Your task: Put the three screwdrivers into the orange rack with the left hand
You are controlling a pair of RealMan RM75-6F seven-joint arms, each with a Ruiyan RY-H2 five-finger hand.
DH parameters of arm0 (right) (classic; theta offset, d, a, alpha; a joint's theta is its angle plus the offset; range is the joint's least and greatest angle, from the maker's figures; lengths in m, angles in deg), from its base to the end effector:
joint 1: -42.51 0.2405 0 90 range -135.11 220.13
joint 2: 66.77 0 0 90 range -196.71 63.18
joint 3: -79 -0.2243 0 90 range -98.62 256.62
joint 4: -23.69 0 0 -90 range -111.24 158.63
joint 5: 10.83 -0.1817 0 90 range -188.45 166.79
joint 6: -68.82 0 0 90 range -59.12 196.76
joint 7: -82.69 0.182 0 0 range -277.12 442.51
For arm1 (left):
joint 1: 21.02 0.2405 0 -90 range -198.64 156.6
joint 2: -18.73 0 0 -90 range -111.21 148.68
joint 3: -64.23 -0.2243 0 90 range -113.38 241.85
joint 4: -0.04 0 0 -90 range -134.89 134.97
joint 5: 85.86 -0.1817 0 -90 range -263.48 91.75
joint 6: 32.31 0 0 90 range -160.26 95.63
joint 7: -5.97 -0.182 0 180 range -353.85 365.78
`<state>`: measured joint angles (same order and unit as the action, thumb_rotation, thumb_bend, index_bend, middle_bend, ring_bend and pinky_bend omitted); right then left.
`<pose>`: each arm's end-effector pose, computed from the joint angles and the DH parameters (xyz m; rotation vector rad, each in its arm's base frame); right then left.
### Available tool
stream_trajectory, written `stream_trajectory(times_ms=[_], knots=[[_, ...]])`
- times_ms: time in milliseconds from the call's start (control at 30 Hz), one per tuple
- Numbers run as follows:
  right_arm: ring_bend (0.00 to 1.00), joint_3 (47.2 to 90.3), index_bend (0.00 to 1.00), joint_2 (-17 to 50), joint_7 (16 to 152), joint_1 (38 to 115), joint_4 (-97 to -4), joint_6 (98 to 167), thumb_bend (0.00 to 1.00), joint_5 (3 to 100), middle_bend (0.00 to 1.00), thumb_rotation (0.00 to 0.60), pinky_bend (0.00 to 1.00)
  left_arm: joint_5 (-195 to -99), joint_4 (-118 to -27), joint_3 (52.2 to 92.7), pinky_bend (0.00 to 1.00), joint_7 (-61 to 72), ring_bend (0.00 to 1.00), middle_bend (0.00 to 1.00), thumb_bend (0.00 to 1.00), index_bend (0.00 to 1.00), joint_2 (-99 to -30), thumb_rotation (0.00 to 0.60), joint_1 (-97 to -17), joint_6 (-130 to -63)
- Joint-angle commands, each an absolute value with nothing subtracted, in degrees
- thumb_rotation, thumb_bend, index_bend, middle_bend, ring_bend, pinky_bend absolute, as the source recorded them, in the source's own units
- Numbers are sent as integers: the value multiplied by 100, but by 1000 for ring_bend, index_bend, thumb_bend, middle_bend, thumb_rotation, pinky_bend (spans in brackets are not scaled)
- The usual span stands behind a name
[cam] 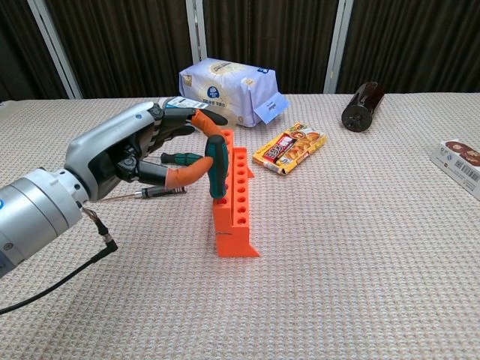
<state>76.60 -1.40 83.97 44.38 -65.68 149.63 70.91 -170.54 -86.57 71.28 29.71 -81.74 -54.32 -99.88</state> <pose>-0.3077 -0.1966 0.1613 1.3278 -1.0205 0.7767 -0.0667 0.2794 -0.0293 -1.5956 -1.6522 -1.6783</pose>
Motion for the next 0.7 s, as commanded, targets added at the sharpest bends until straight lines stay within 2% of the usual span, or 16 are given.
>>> stream_trajectory(times_ms=[33,200,267,333,433,500,700], knots=[[0,7659,20,-145,8391,4436,-6571,14959,0,7080,0,600,22,-17029,-8647,7105,0,2946,0,140,462,412,-8201,591,-5417,-9973],[0,7658,20,-147,8386,4444,-6572,14940,0,7072,0,600,23,-16983,-8592,7102,0,2867,0,134,460,413,-8235,588,-5407,-9943],[0,7656,20,-144,8389,4449,-6572,14929,0,7065,0,600,22,-16980,-8590,7102,0,2863,0,102,441,368,-8232,585,-5413,-9922],[0,7659,20,-141,8389,4451,-6569,14922,0,7063,0,600,23,-16985,-8610,7105,0,2878,0,35,397,238,-8211,570,-5422,-9897],[0,7658,20,-140,8389,4452,-6571,14919,0,7060,0,600,23,-17022,-8621,7110,0,2889,0,0,352,76,-8188,555,-5433,-9900],[0,7659,20,-142,8389,4449,-6570,14921,0,7058,0,600,22,-17059,-8633,7109,0,2907,0,0,343,18,-8178,545,-5429,-9930],[0,7655,20,-143,8399,4445,-6567,14933,0,7058,0,600,22,-17166,-8714,7122,0,2948,0,0,337,6,-8101,528,-5364,-10124]])
